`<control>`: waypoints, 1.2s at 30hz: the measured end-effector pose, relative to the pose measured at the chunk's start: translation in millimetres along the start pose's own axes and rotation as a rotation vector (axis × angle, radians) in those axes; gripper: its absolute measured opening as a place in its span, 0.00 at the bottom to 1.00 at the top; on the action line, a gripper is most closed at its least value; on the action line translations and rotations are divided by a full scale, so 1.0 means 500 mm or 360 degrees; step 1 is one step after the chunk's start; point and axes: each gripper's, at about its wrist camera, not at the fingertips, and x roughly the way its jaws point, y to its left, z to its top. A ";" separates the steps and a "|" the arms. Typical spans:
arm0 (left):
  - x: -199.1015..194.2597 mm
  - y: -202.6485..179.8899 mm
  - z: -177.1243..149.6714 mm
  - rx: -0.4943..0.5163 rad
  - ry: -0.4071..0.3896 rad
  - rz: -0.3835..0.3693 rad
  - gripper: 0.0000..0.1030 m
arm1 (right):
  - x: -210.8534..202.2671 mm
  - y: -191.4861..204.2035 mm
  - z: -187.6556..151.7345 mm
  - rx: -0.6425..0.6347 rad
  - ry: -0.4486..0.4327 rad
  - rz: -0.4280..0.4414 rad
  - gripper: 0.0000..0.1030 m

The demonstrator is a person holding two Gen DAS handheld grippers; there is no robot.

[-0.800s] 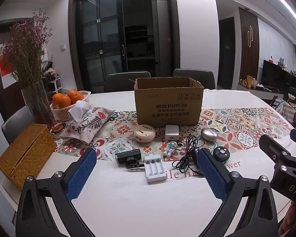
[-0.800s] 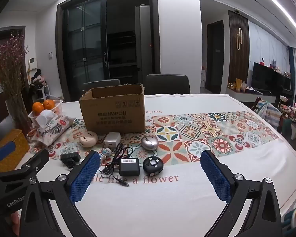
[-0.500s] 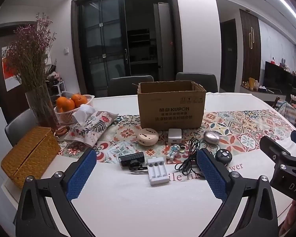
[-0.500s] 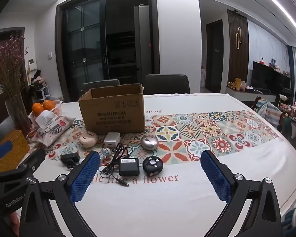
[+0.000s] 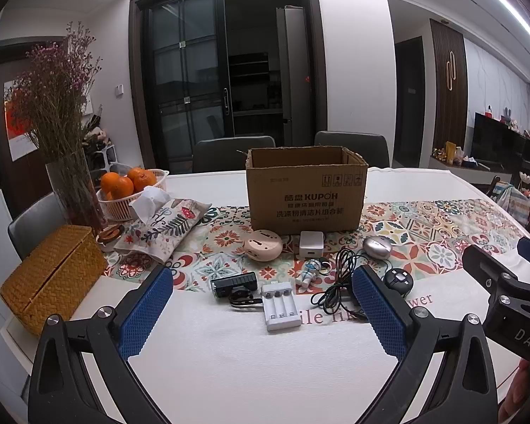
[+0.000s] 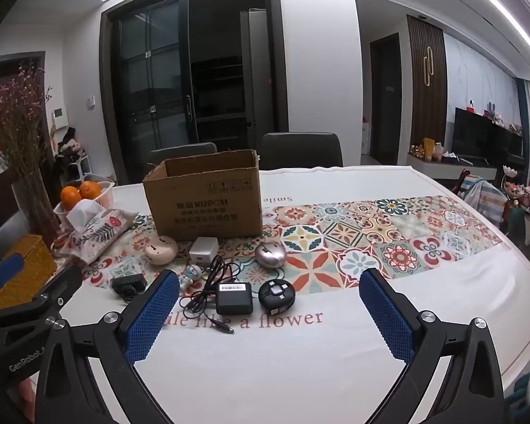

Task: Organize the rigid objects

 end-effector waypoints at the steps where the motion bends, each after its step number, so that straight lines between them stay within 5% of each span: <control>1: -0.001 0.000 0.000 -0.0002 0.0000 0.0000 1.00 | 0.002 -0.006 -0.003 0.0004 -0.0002 0.0003 1.00; 36: 0.001 -0.001 -0.003 -0.0005 -0.0001 -0.0007 1.00 | 0.001 -0.006 -0.008 0.0013 -0.0002 0.0031 1.00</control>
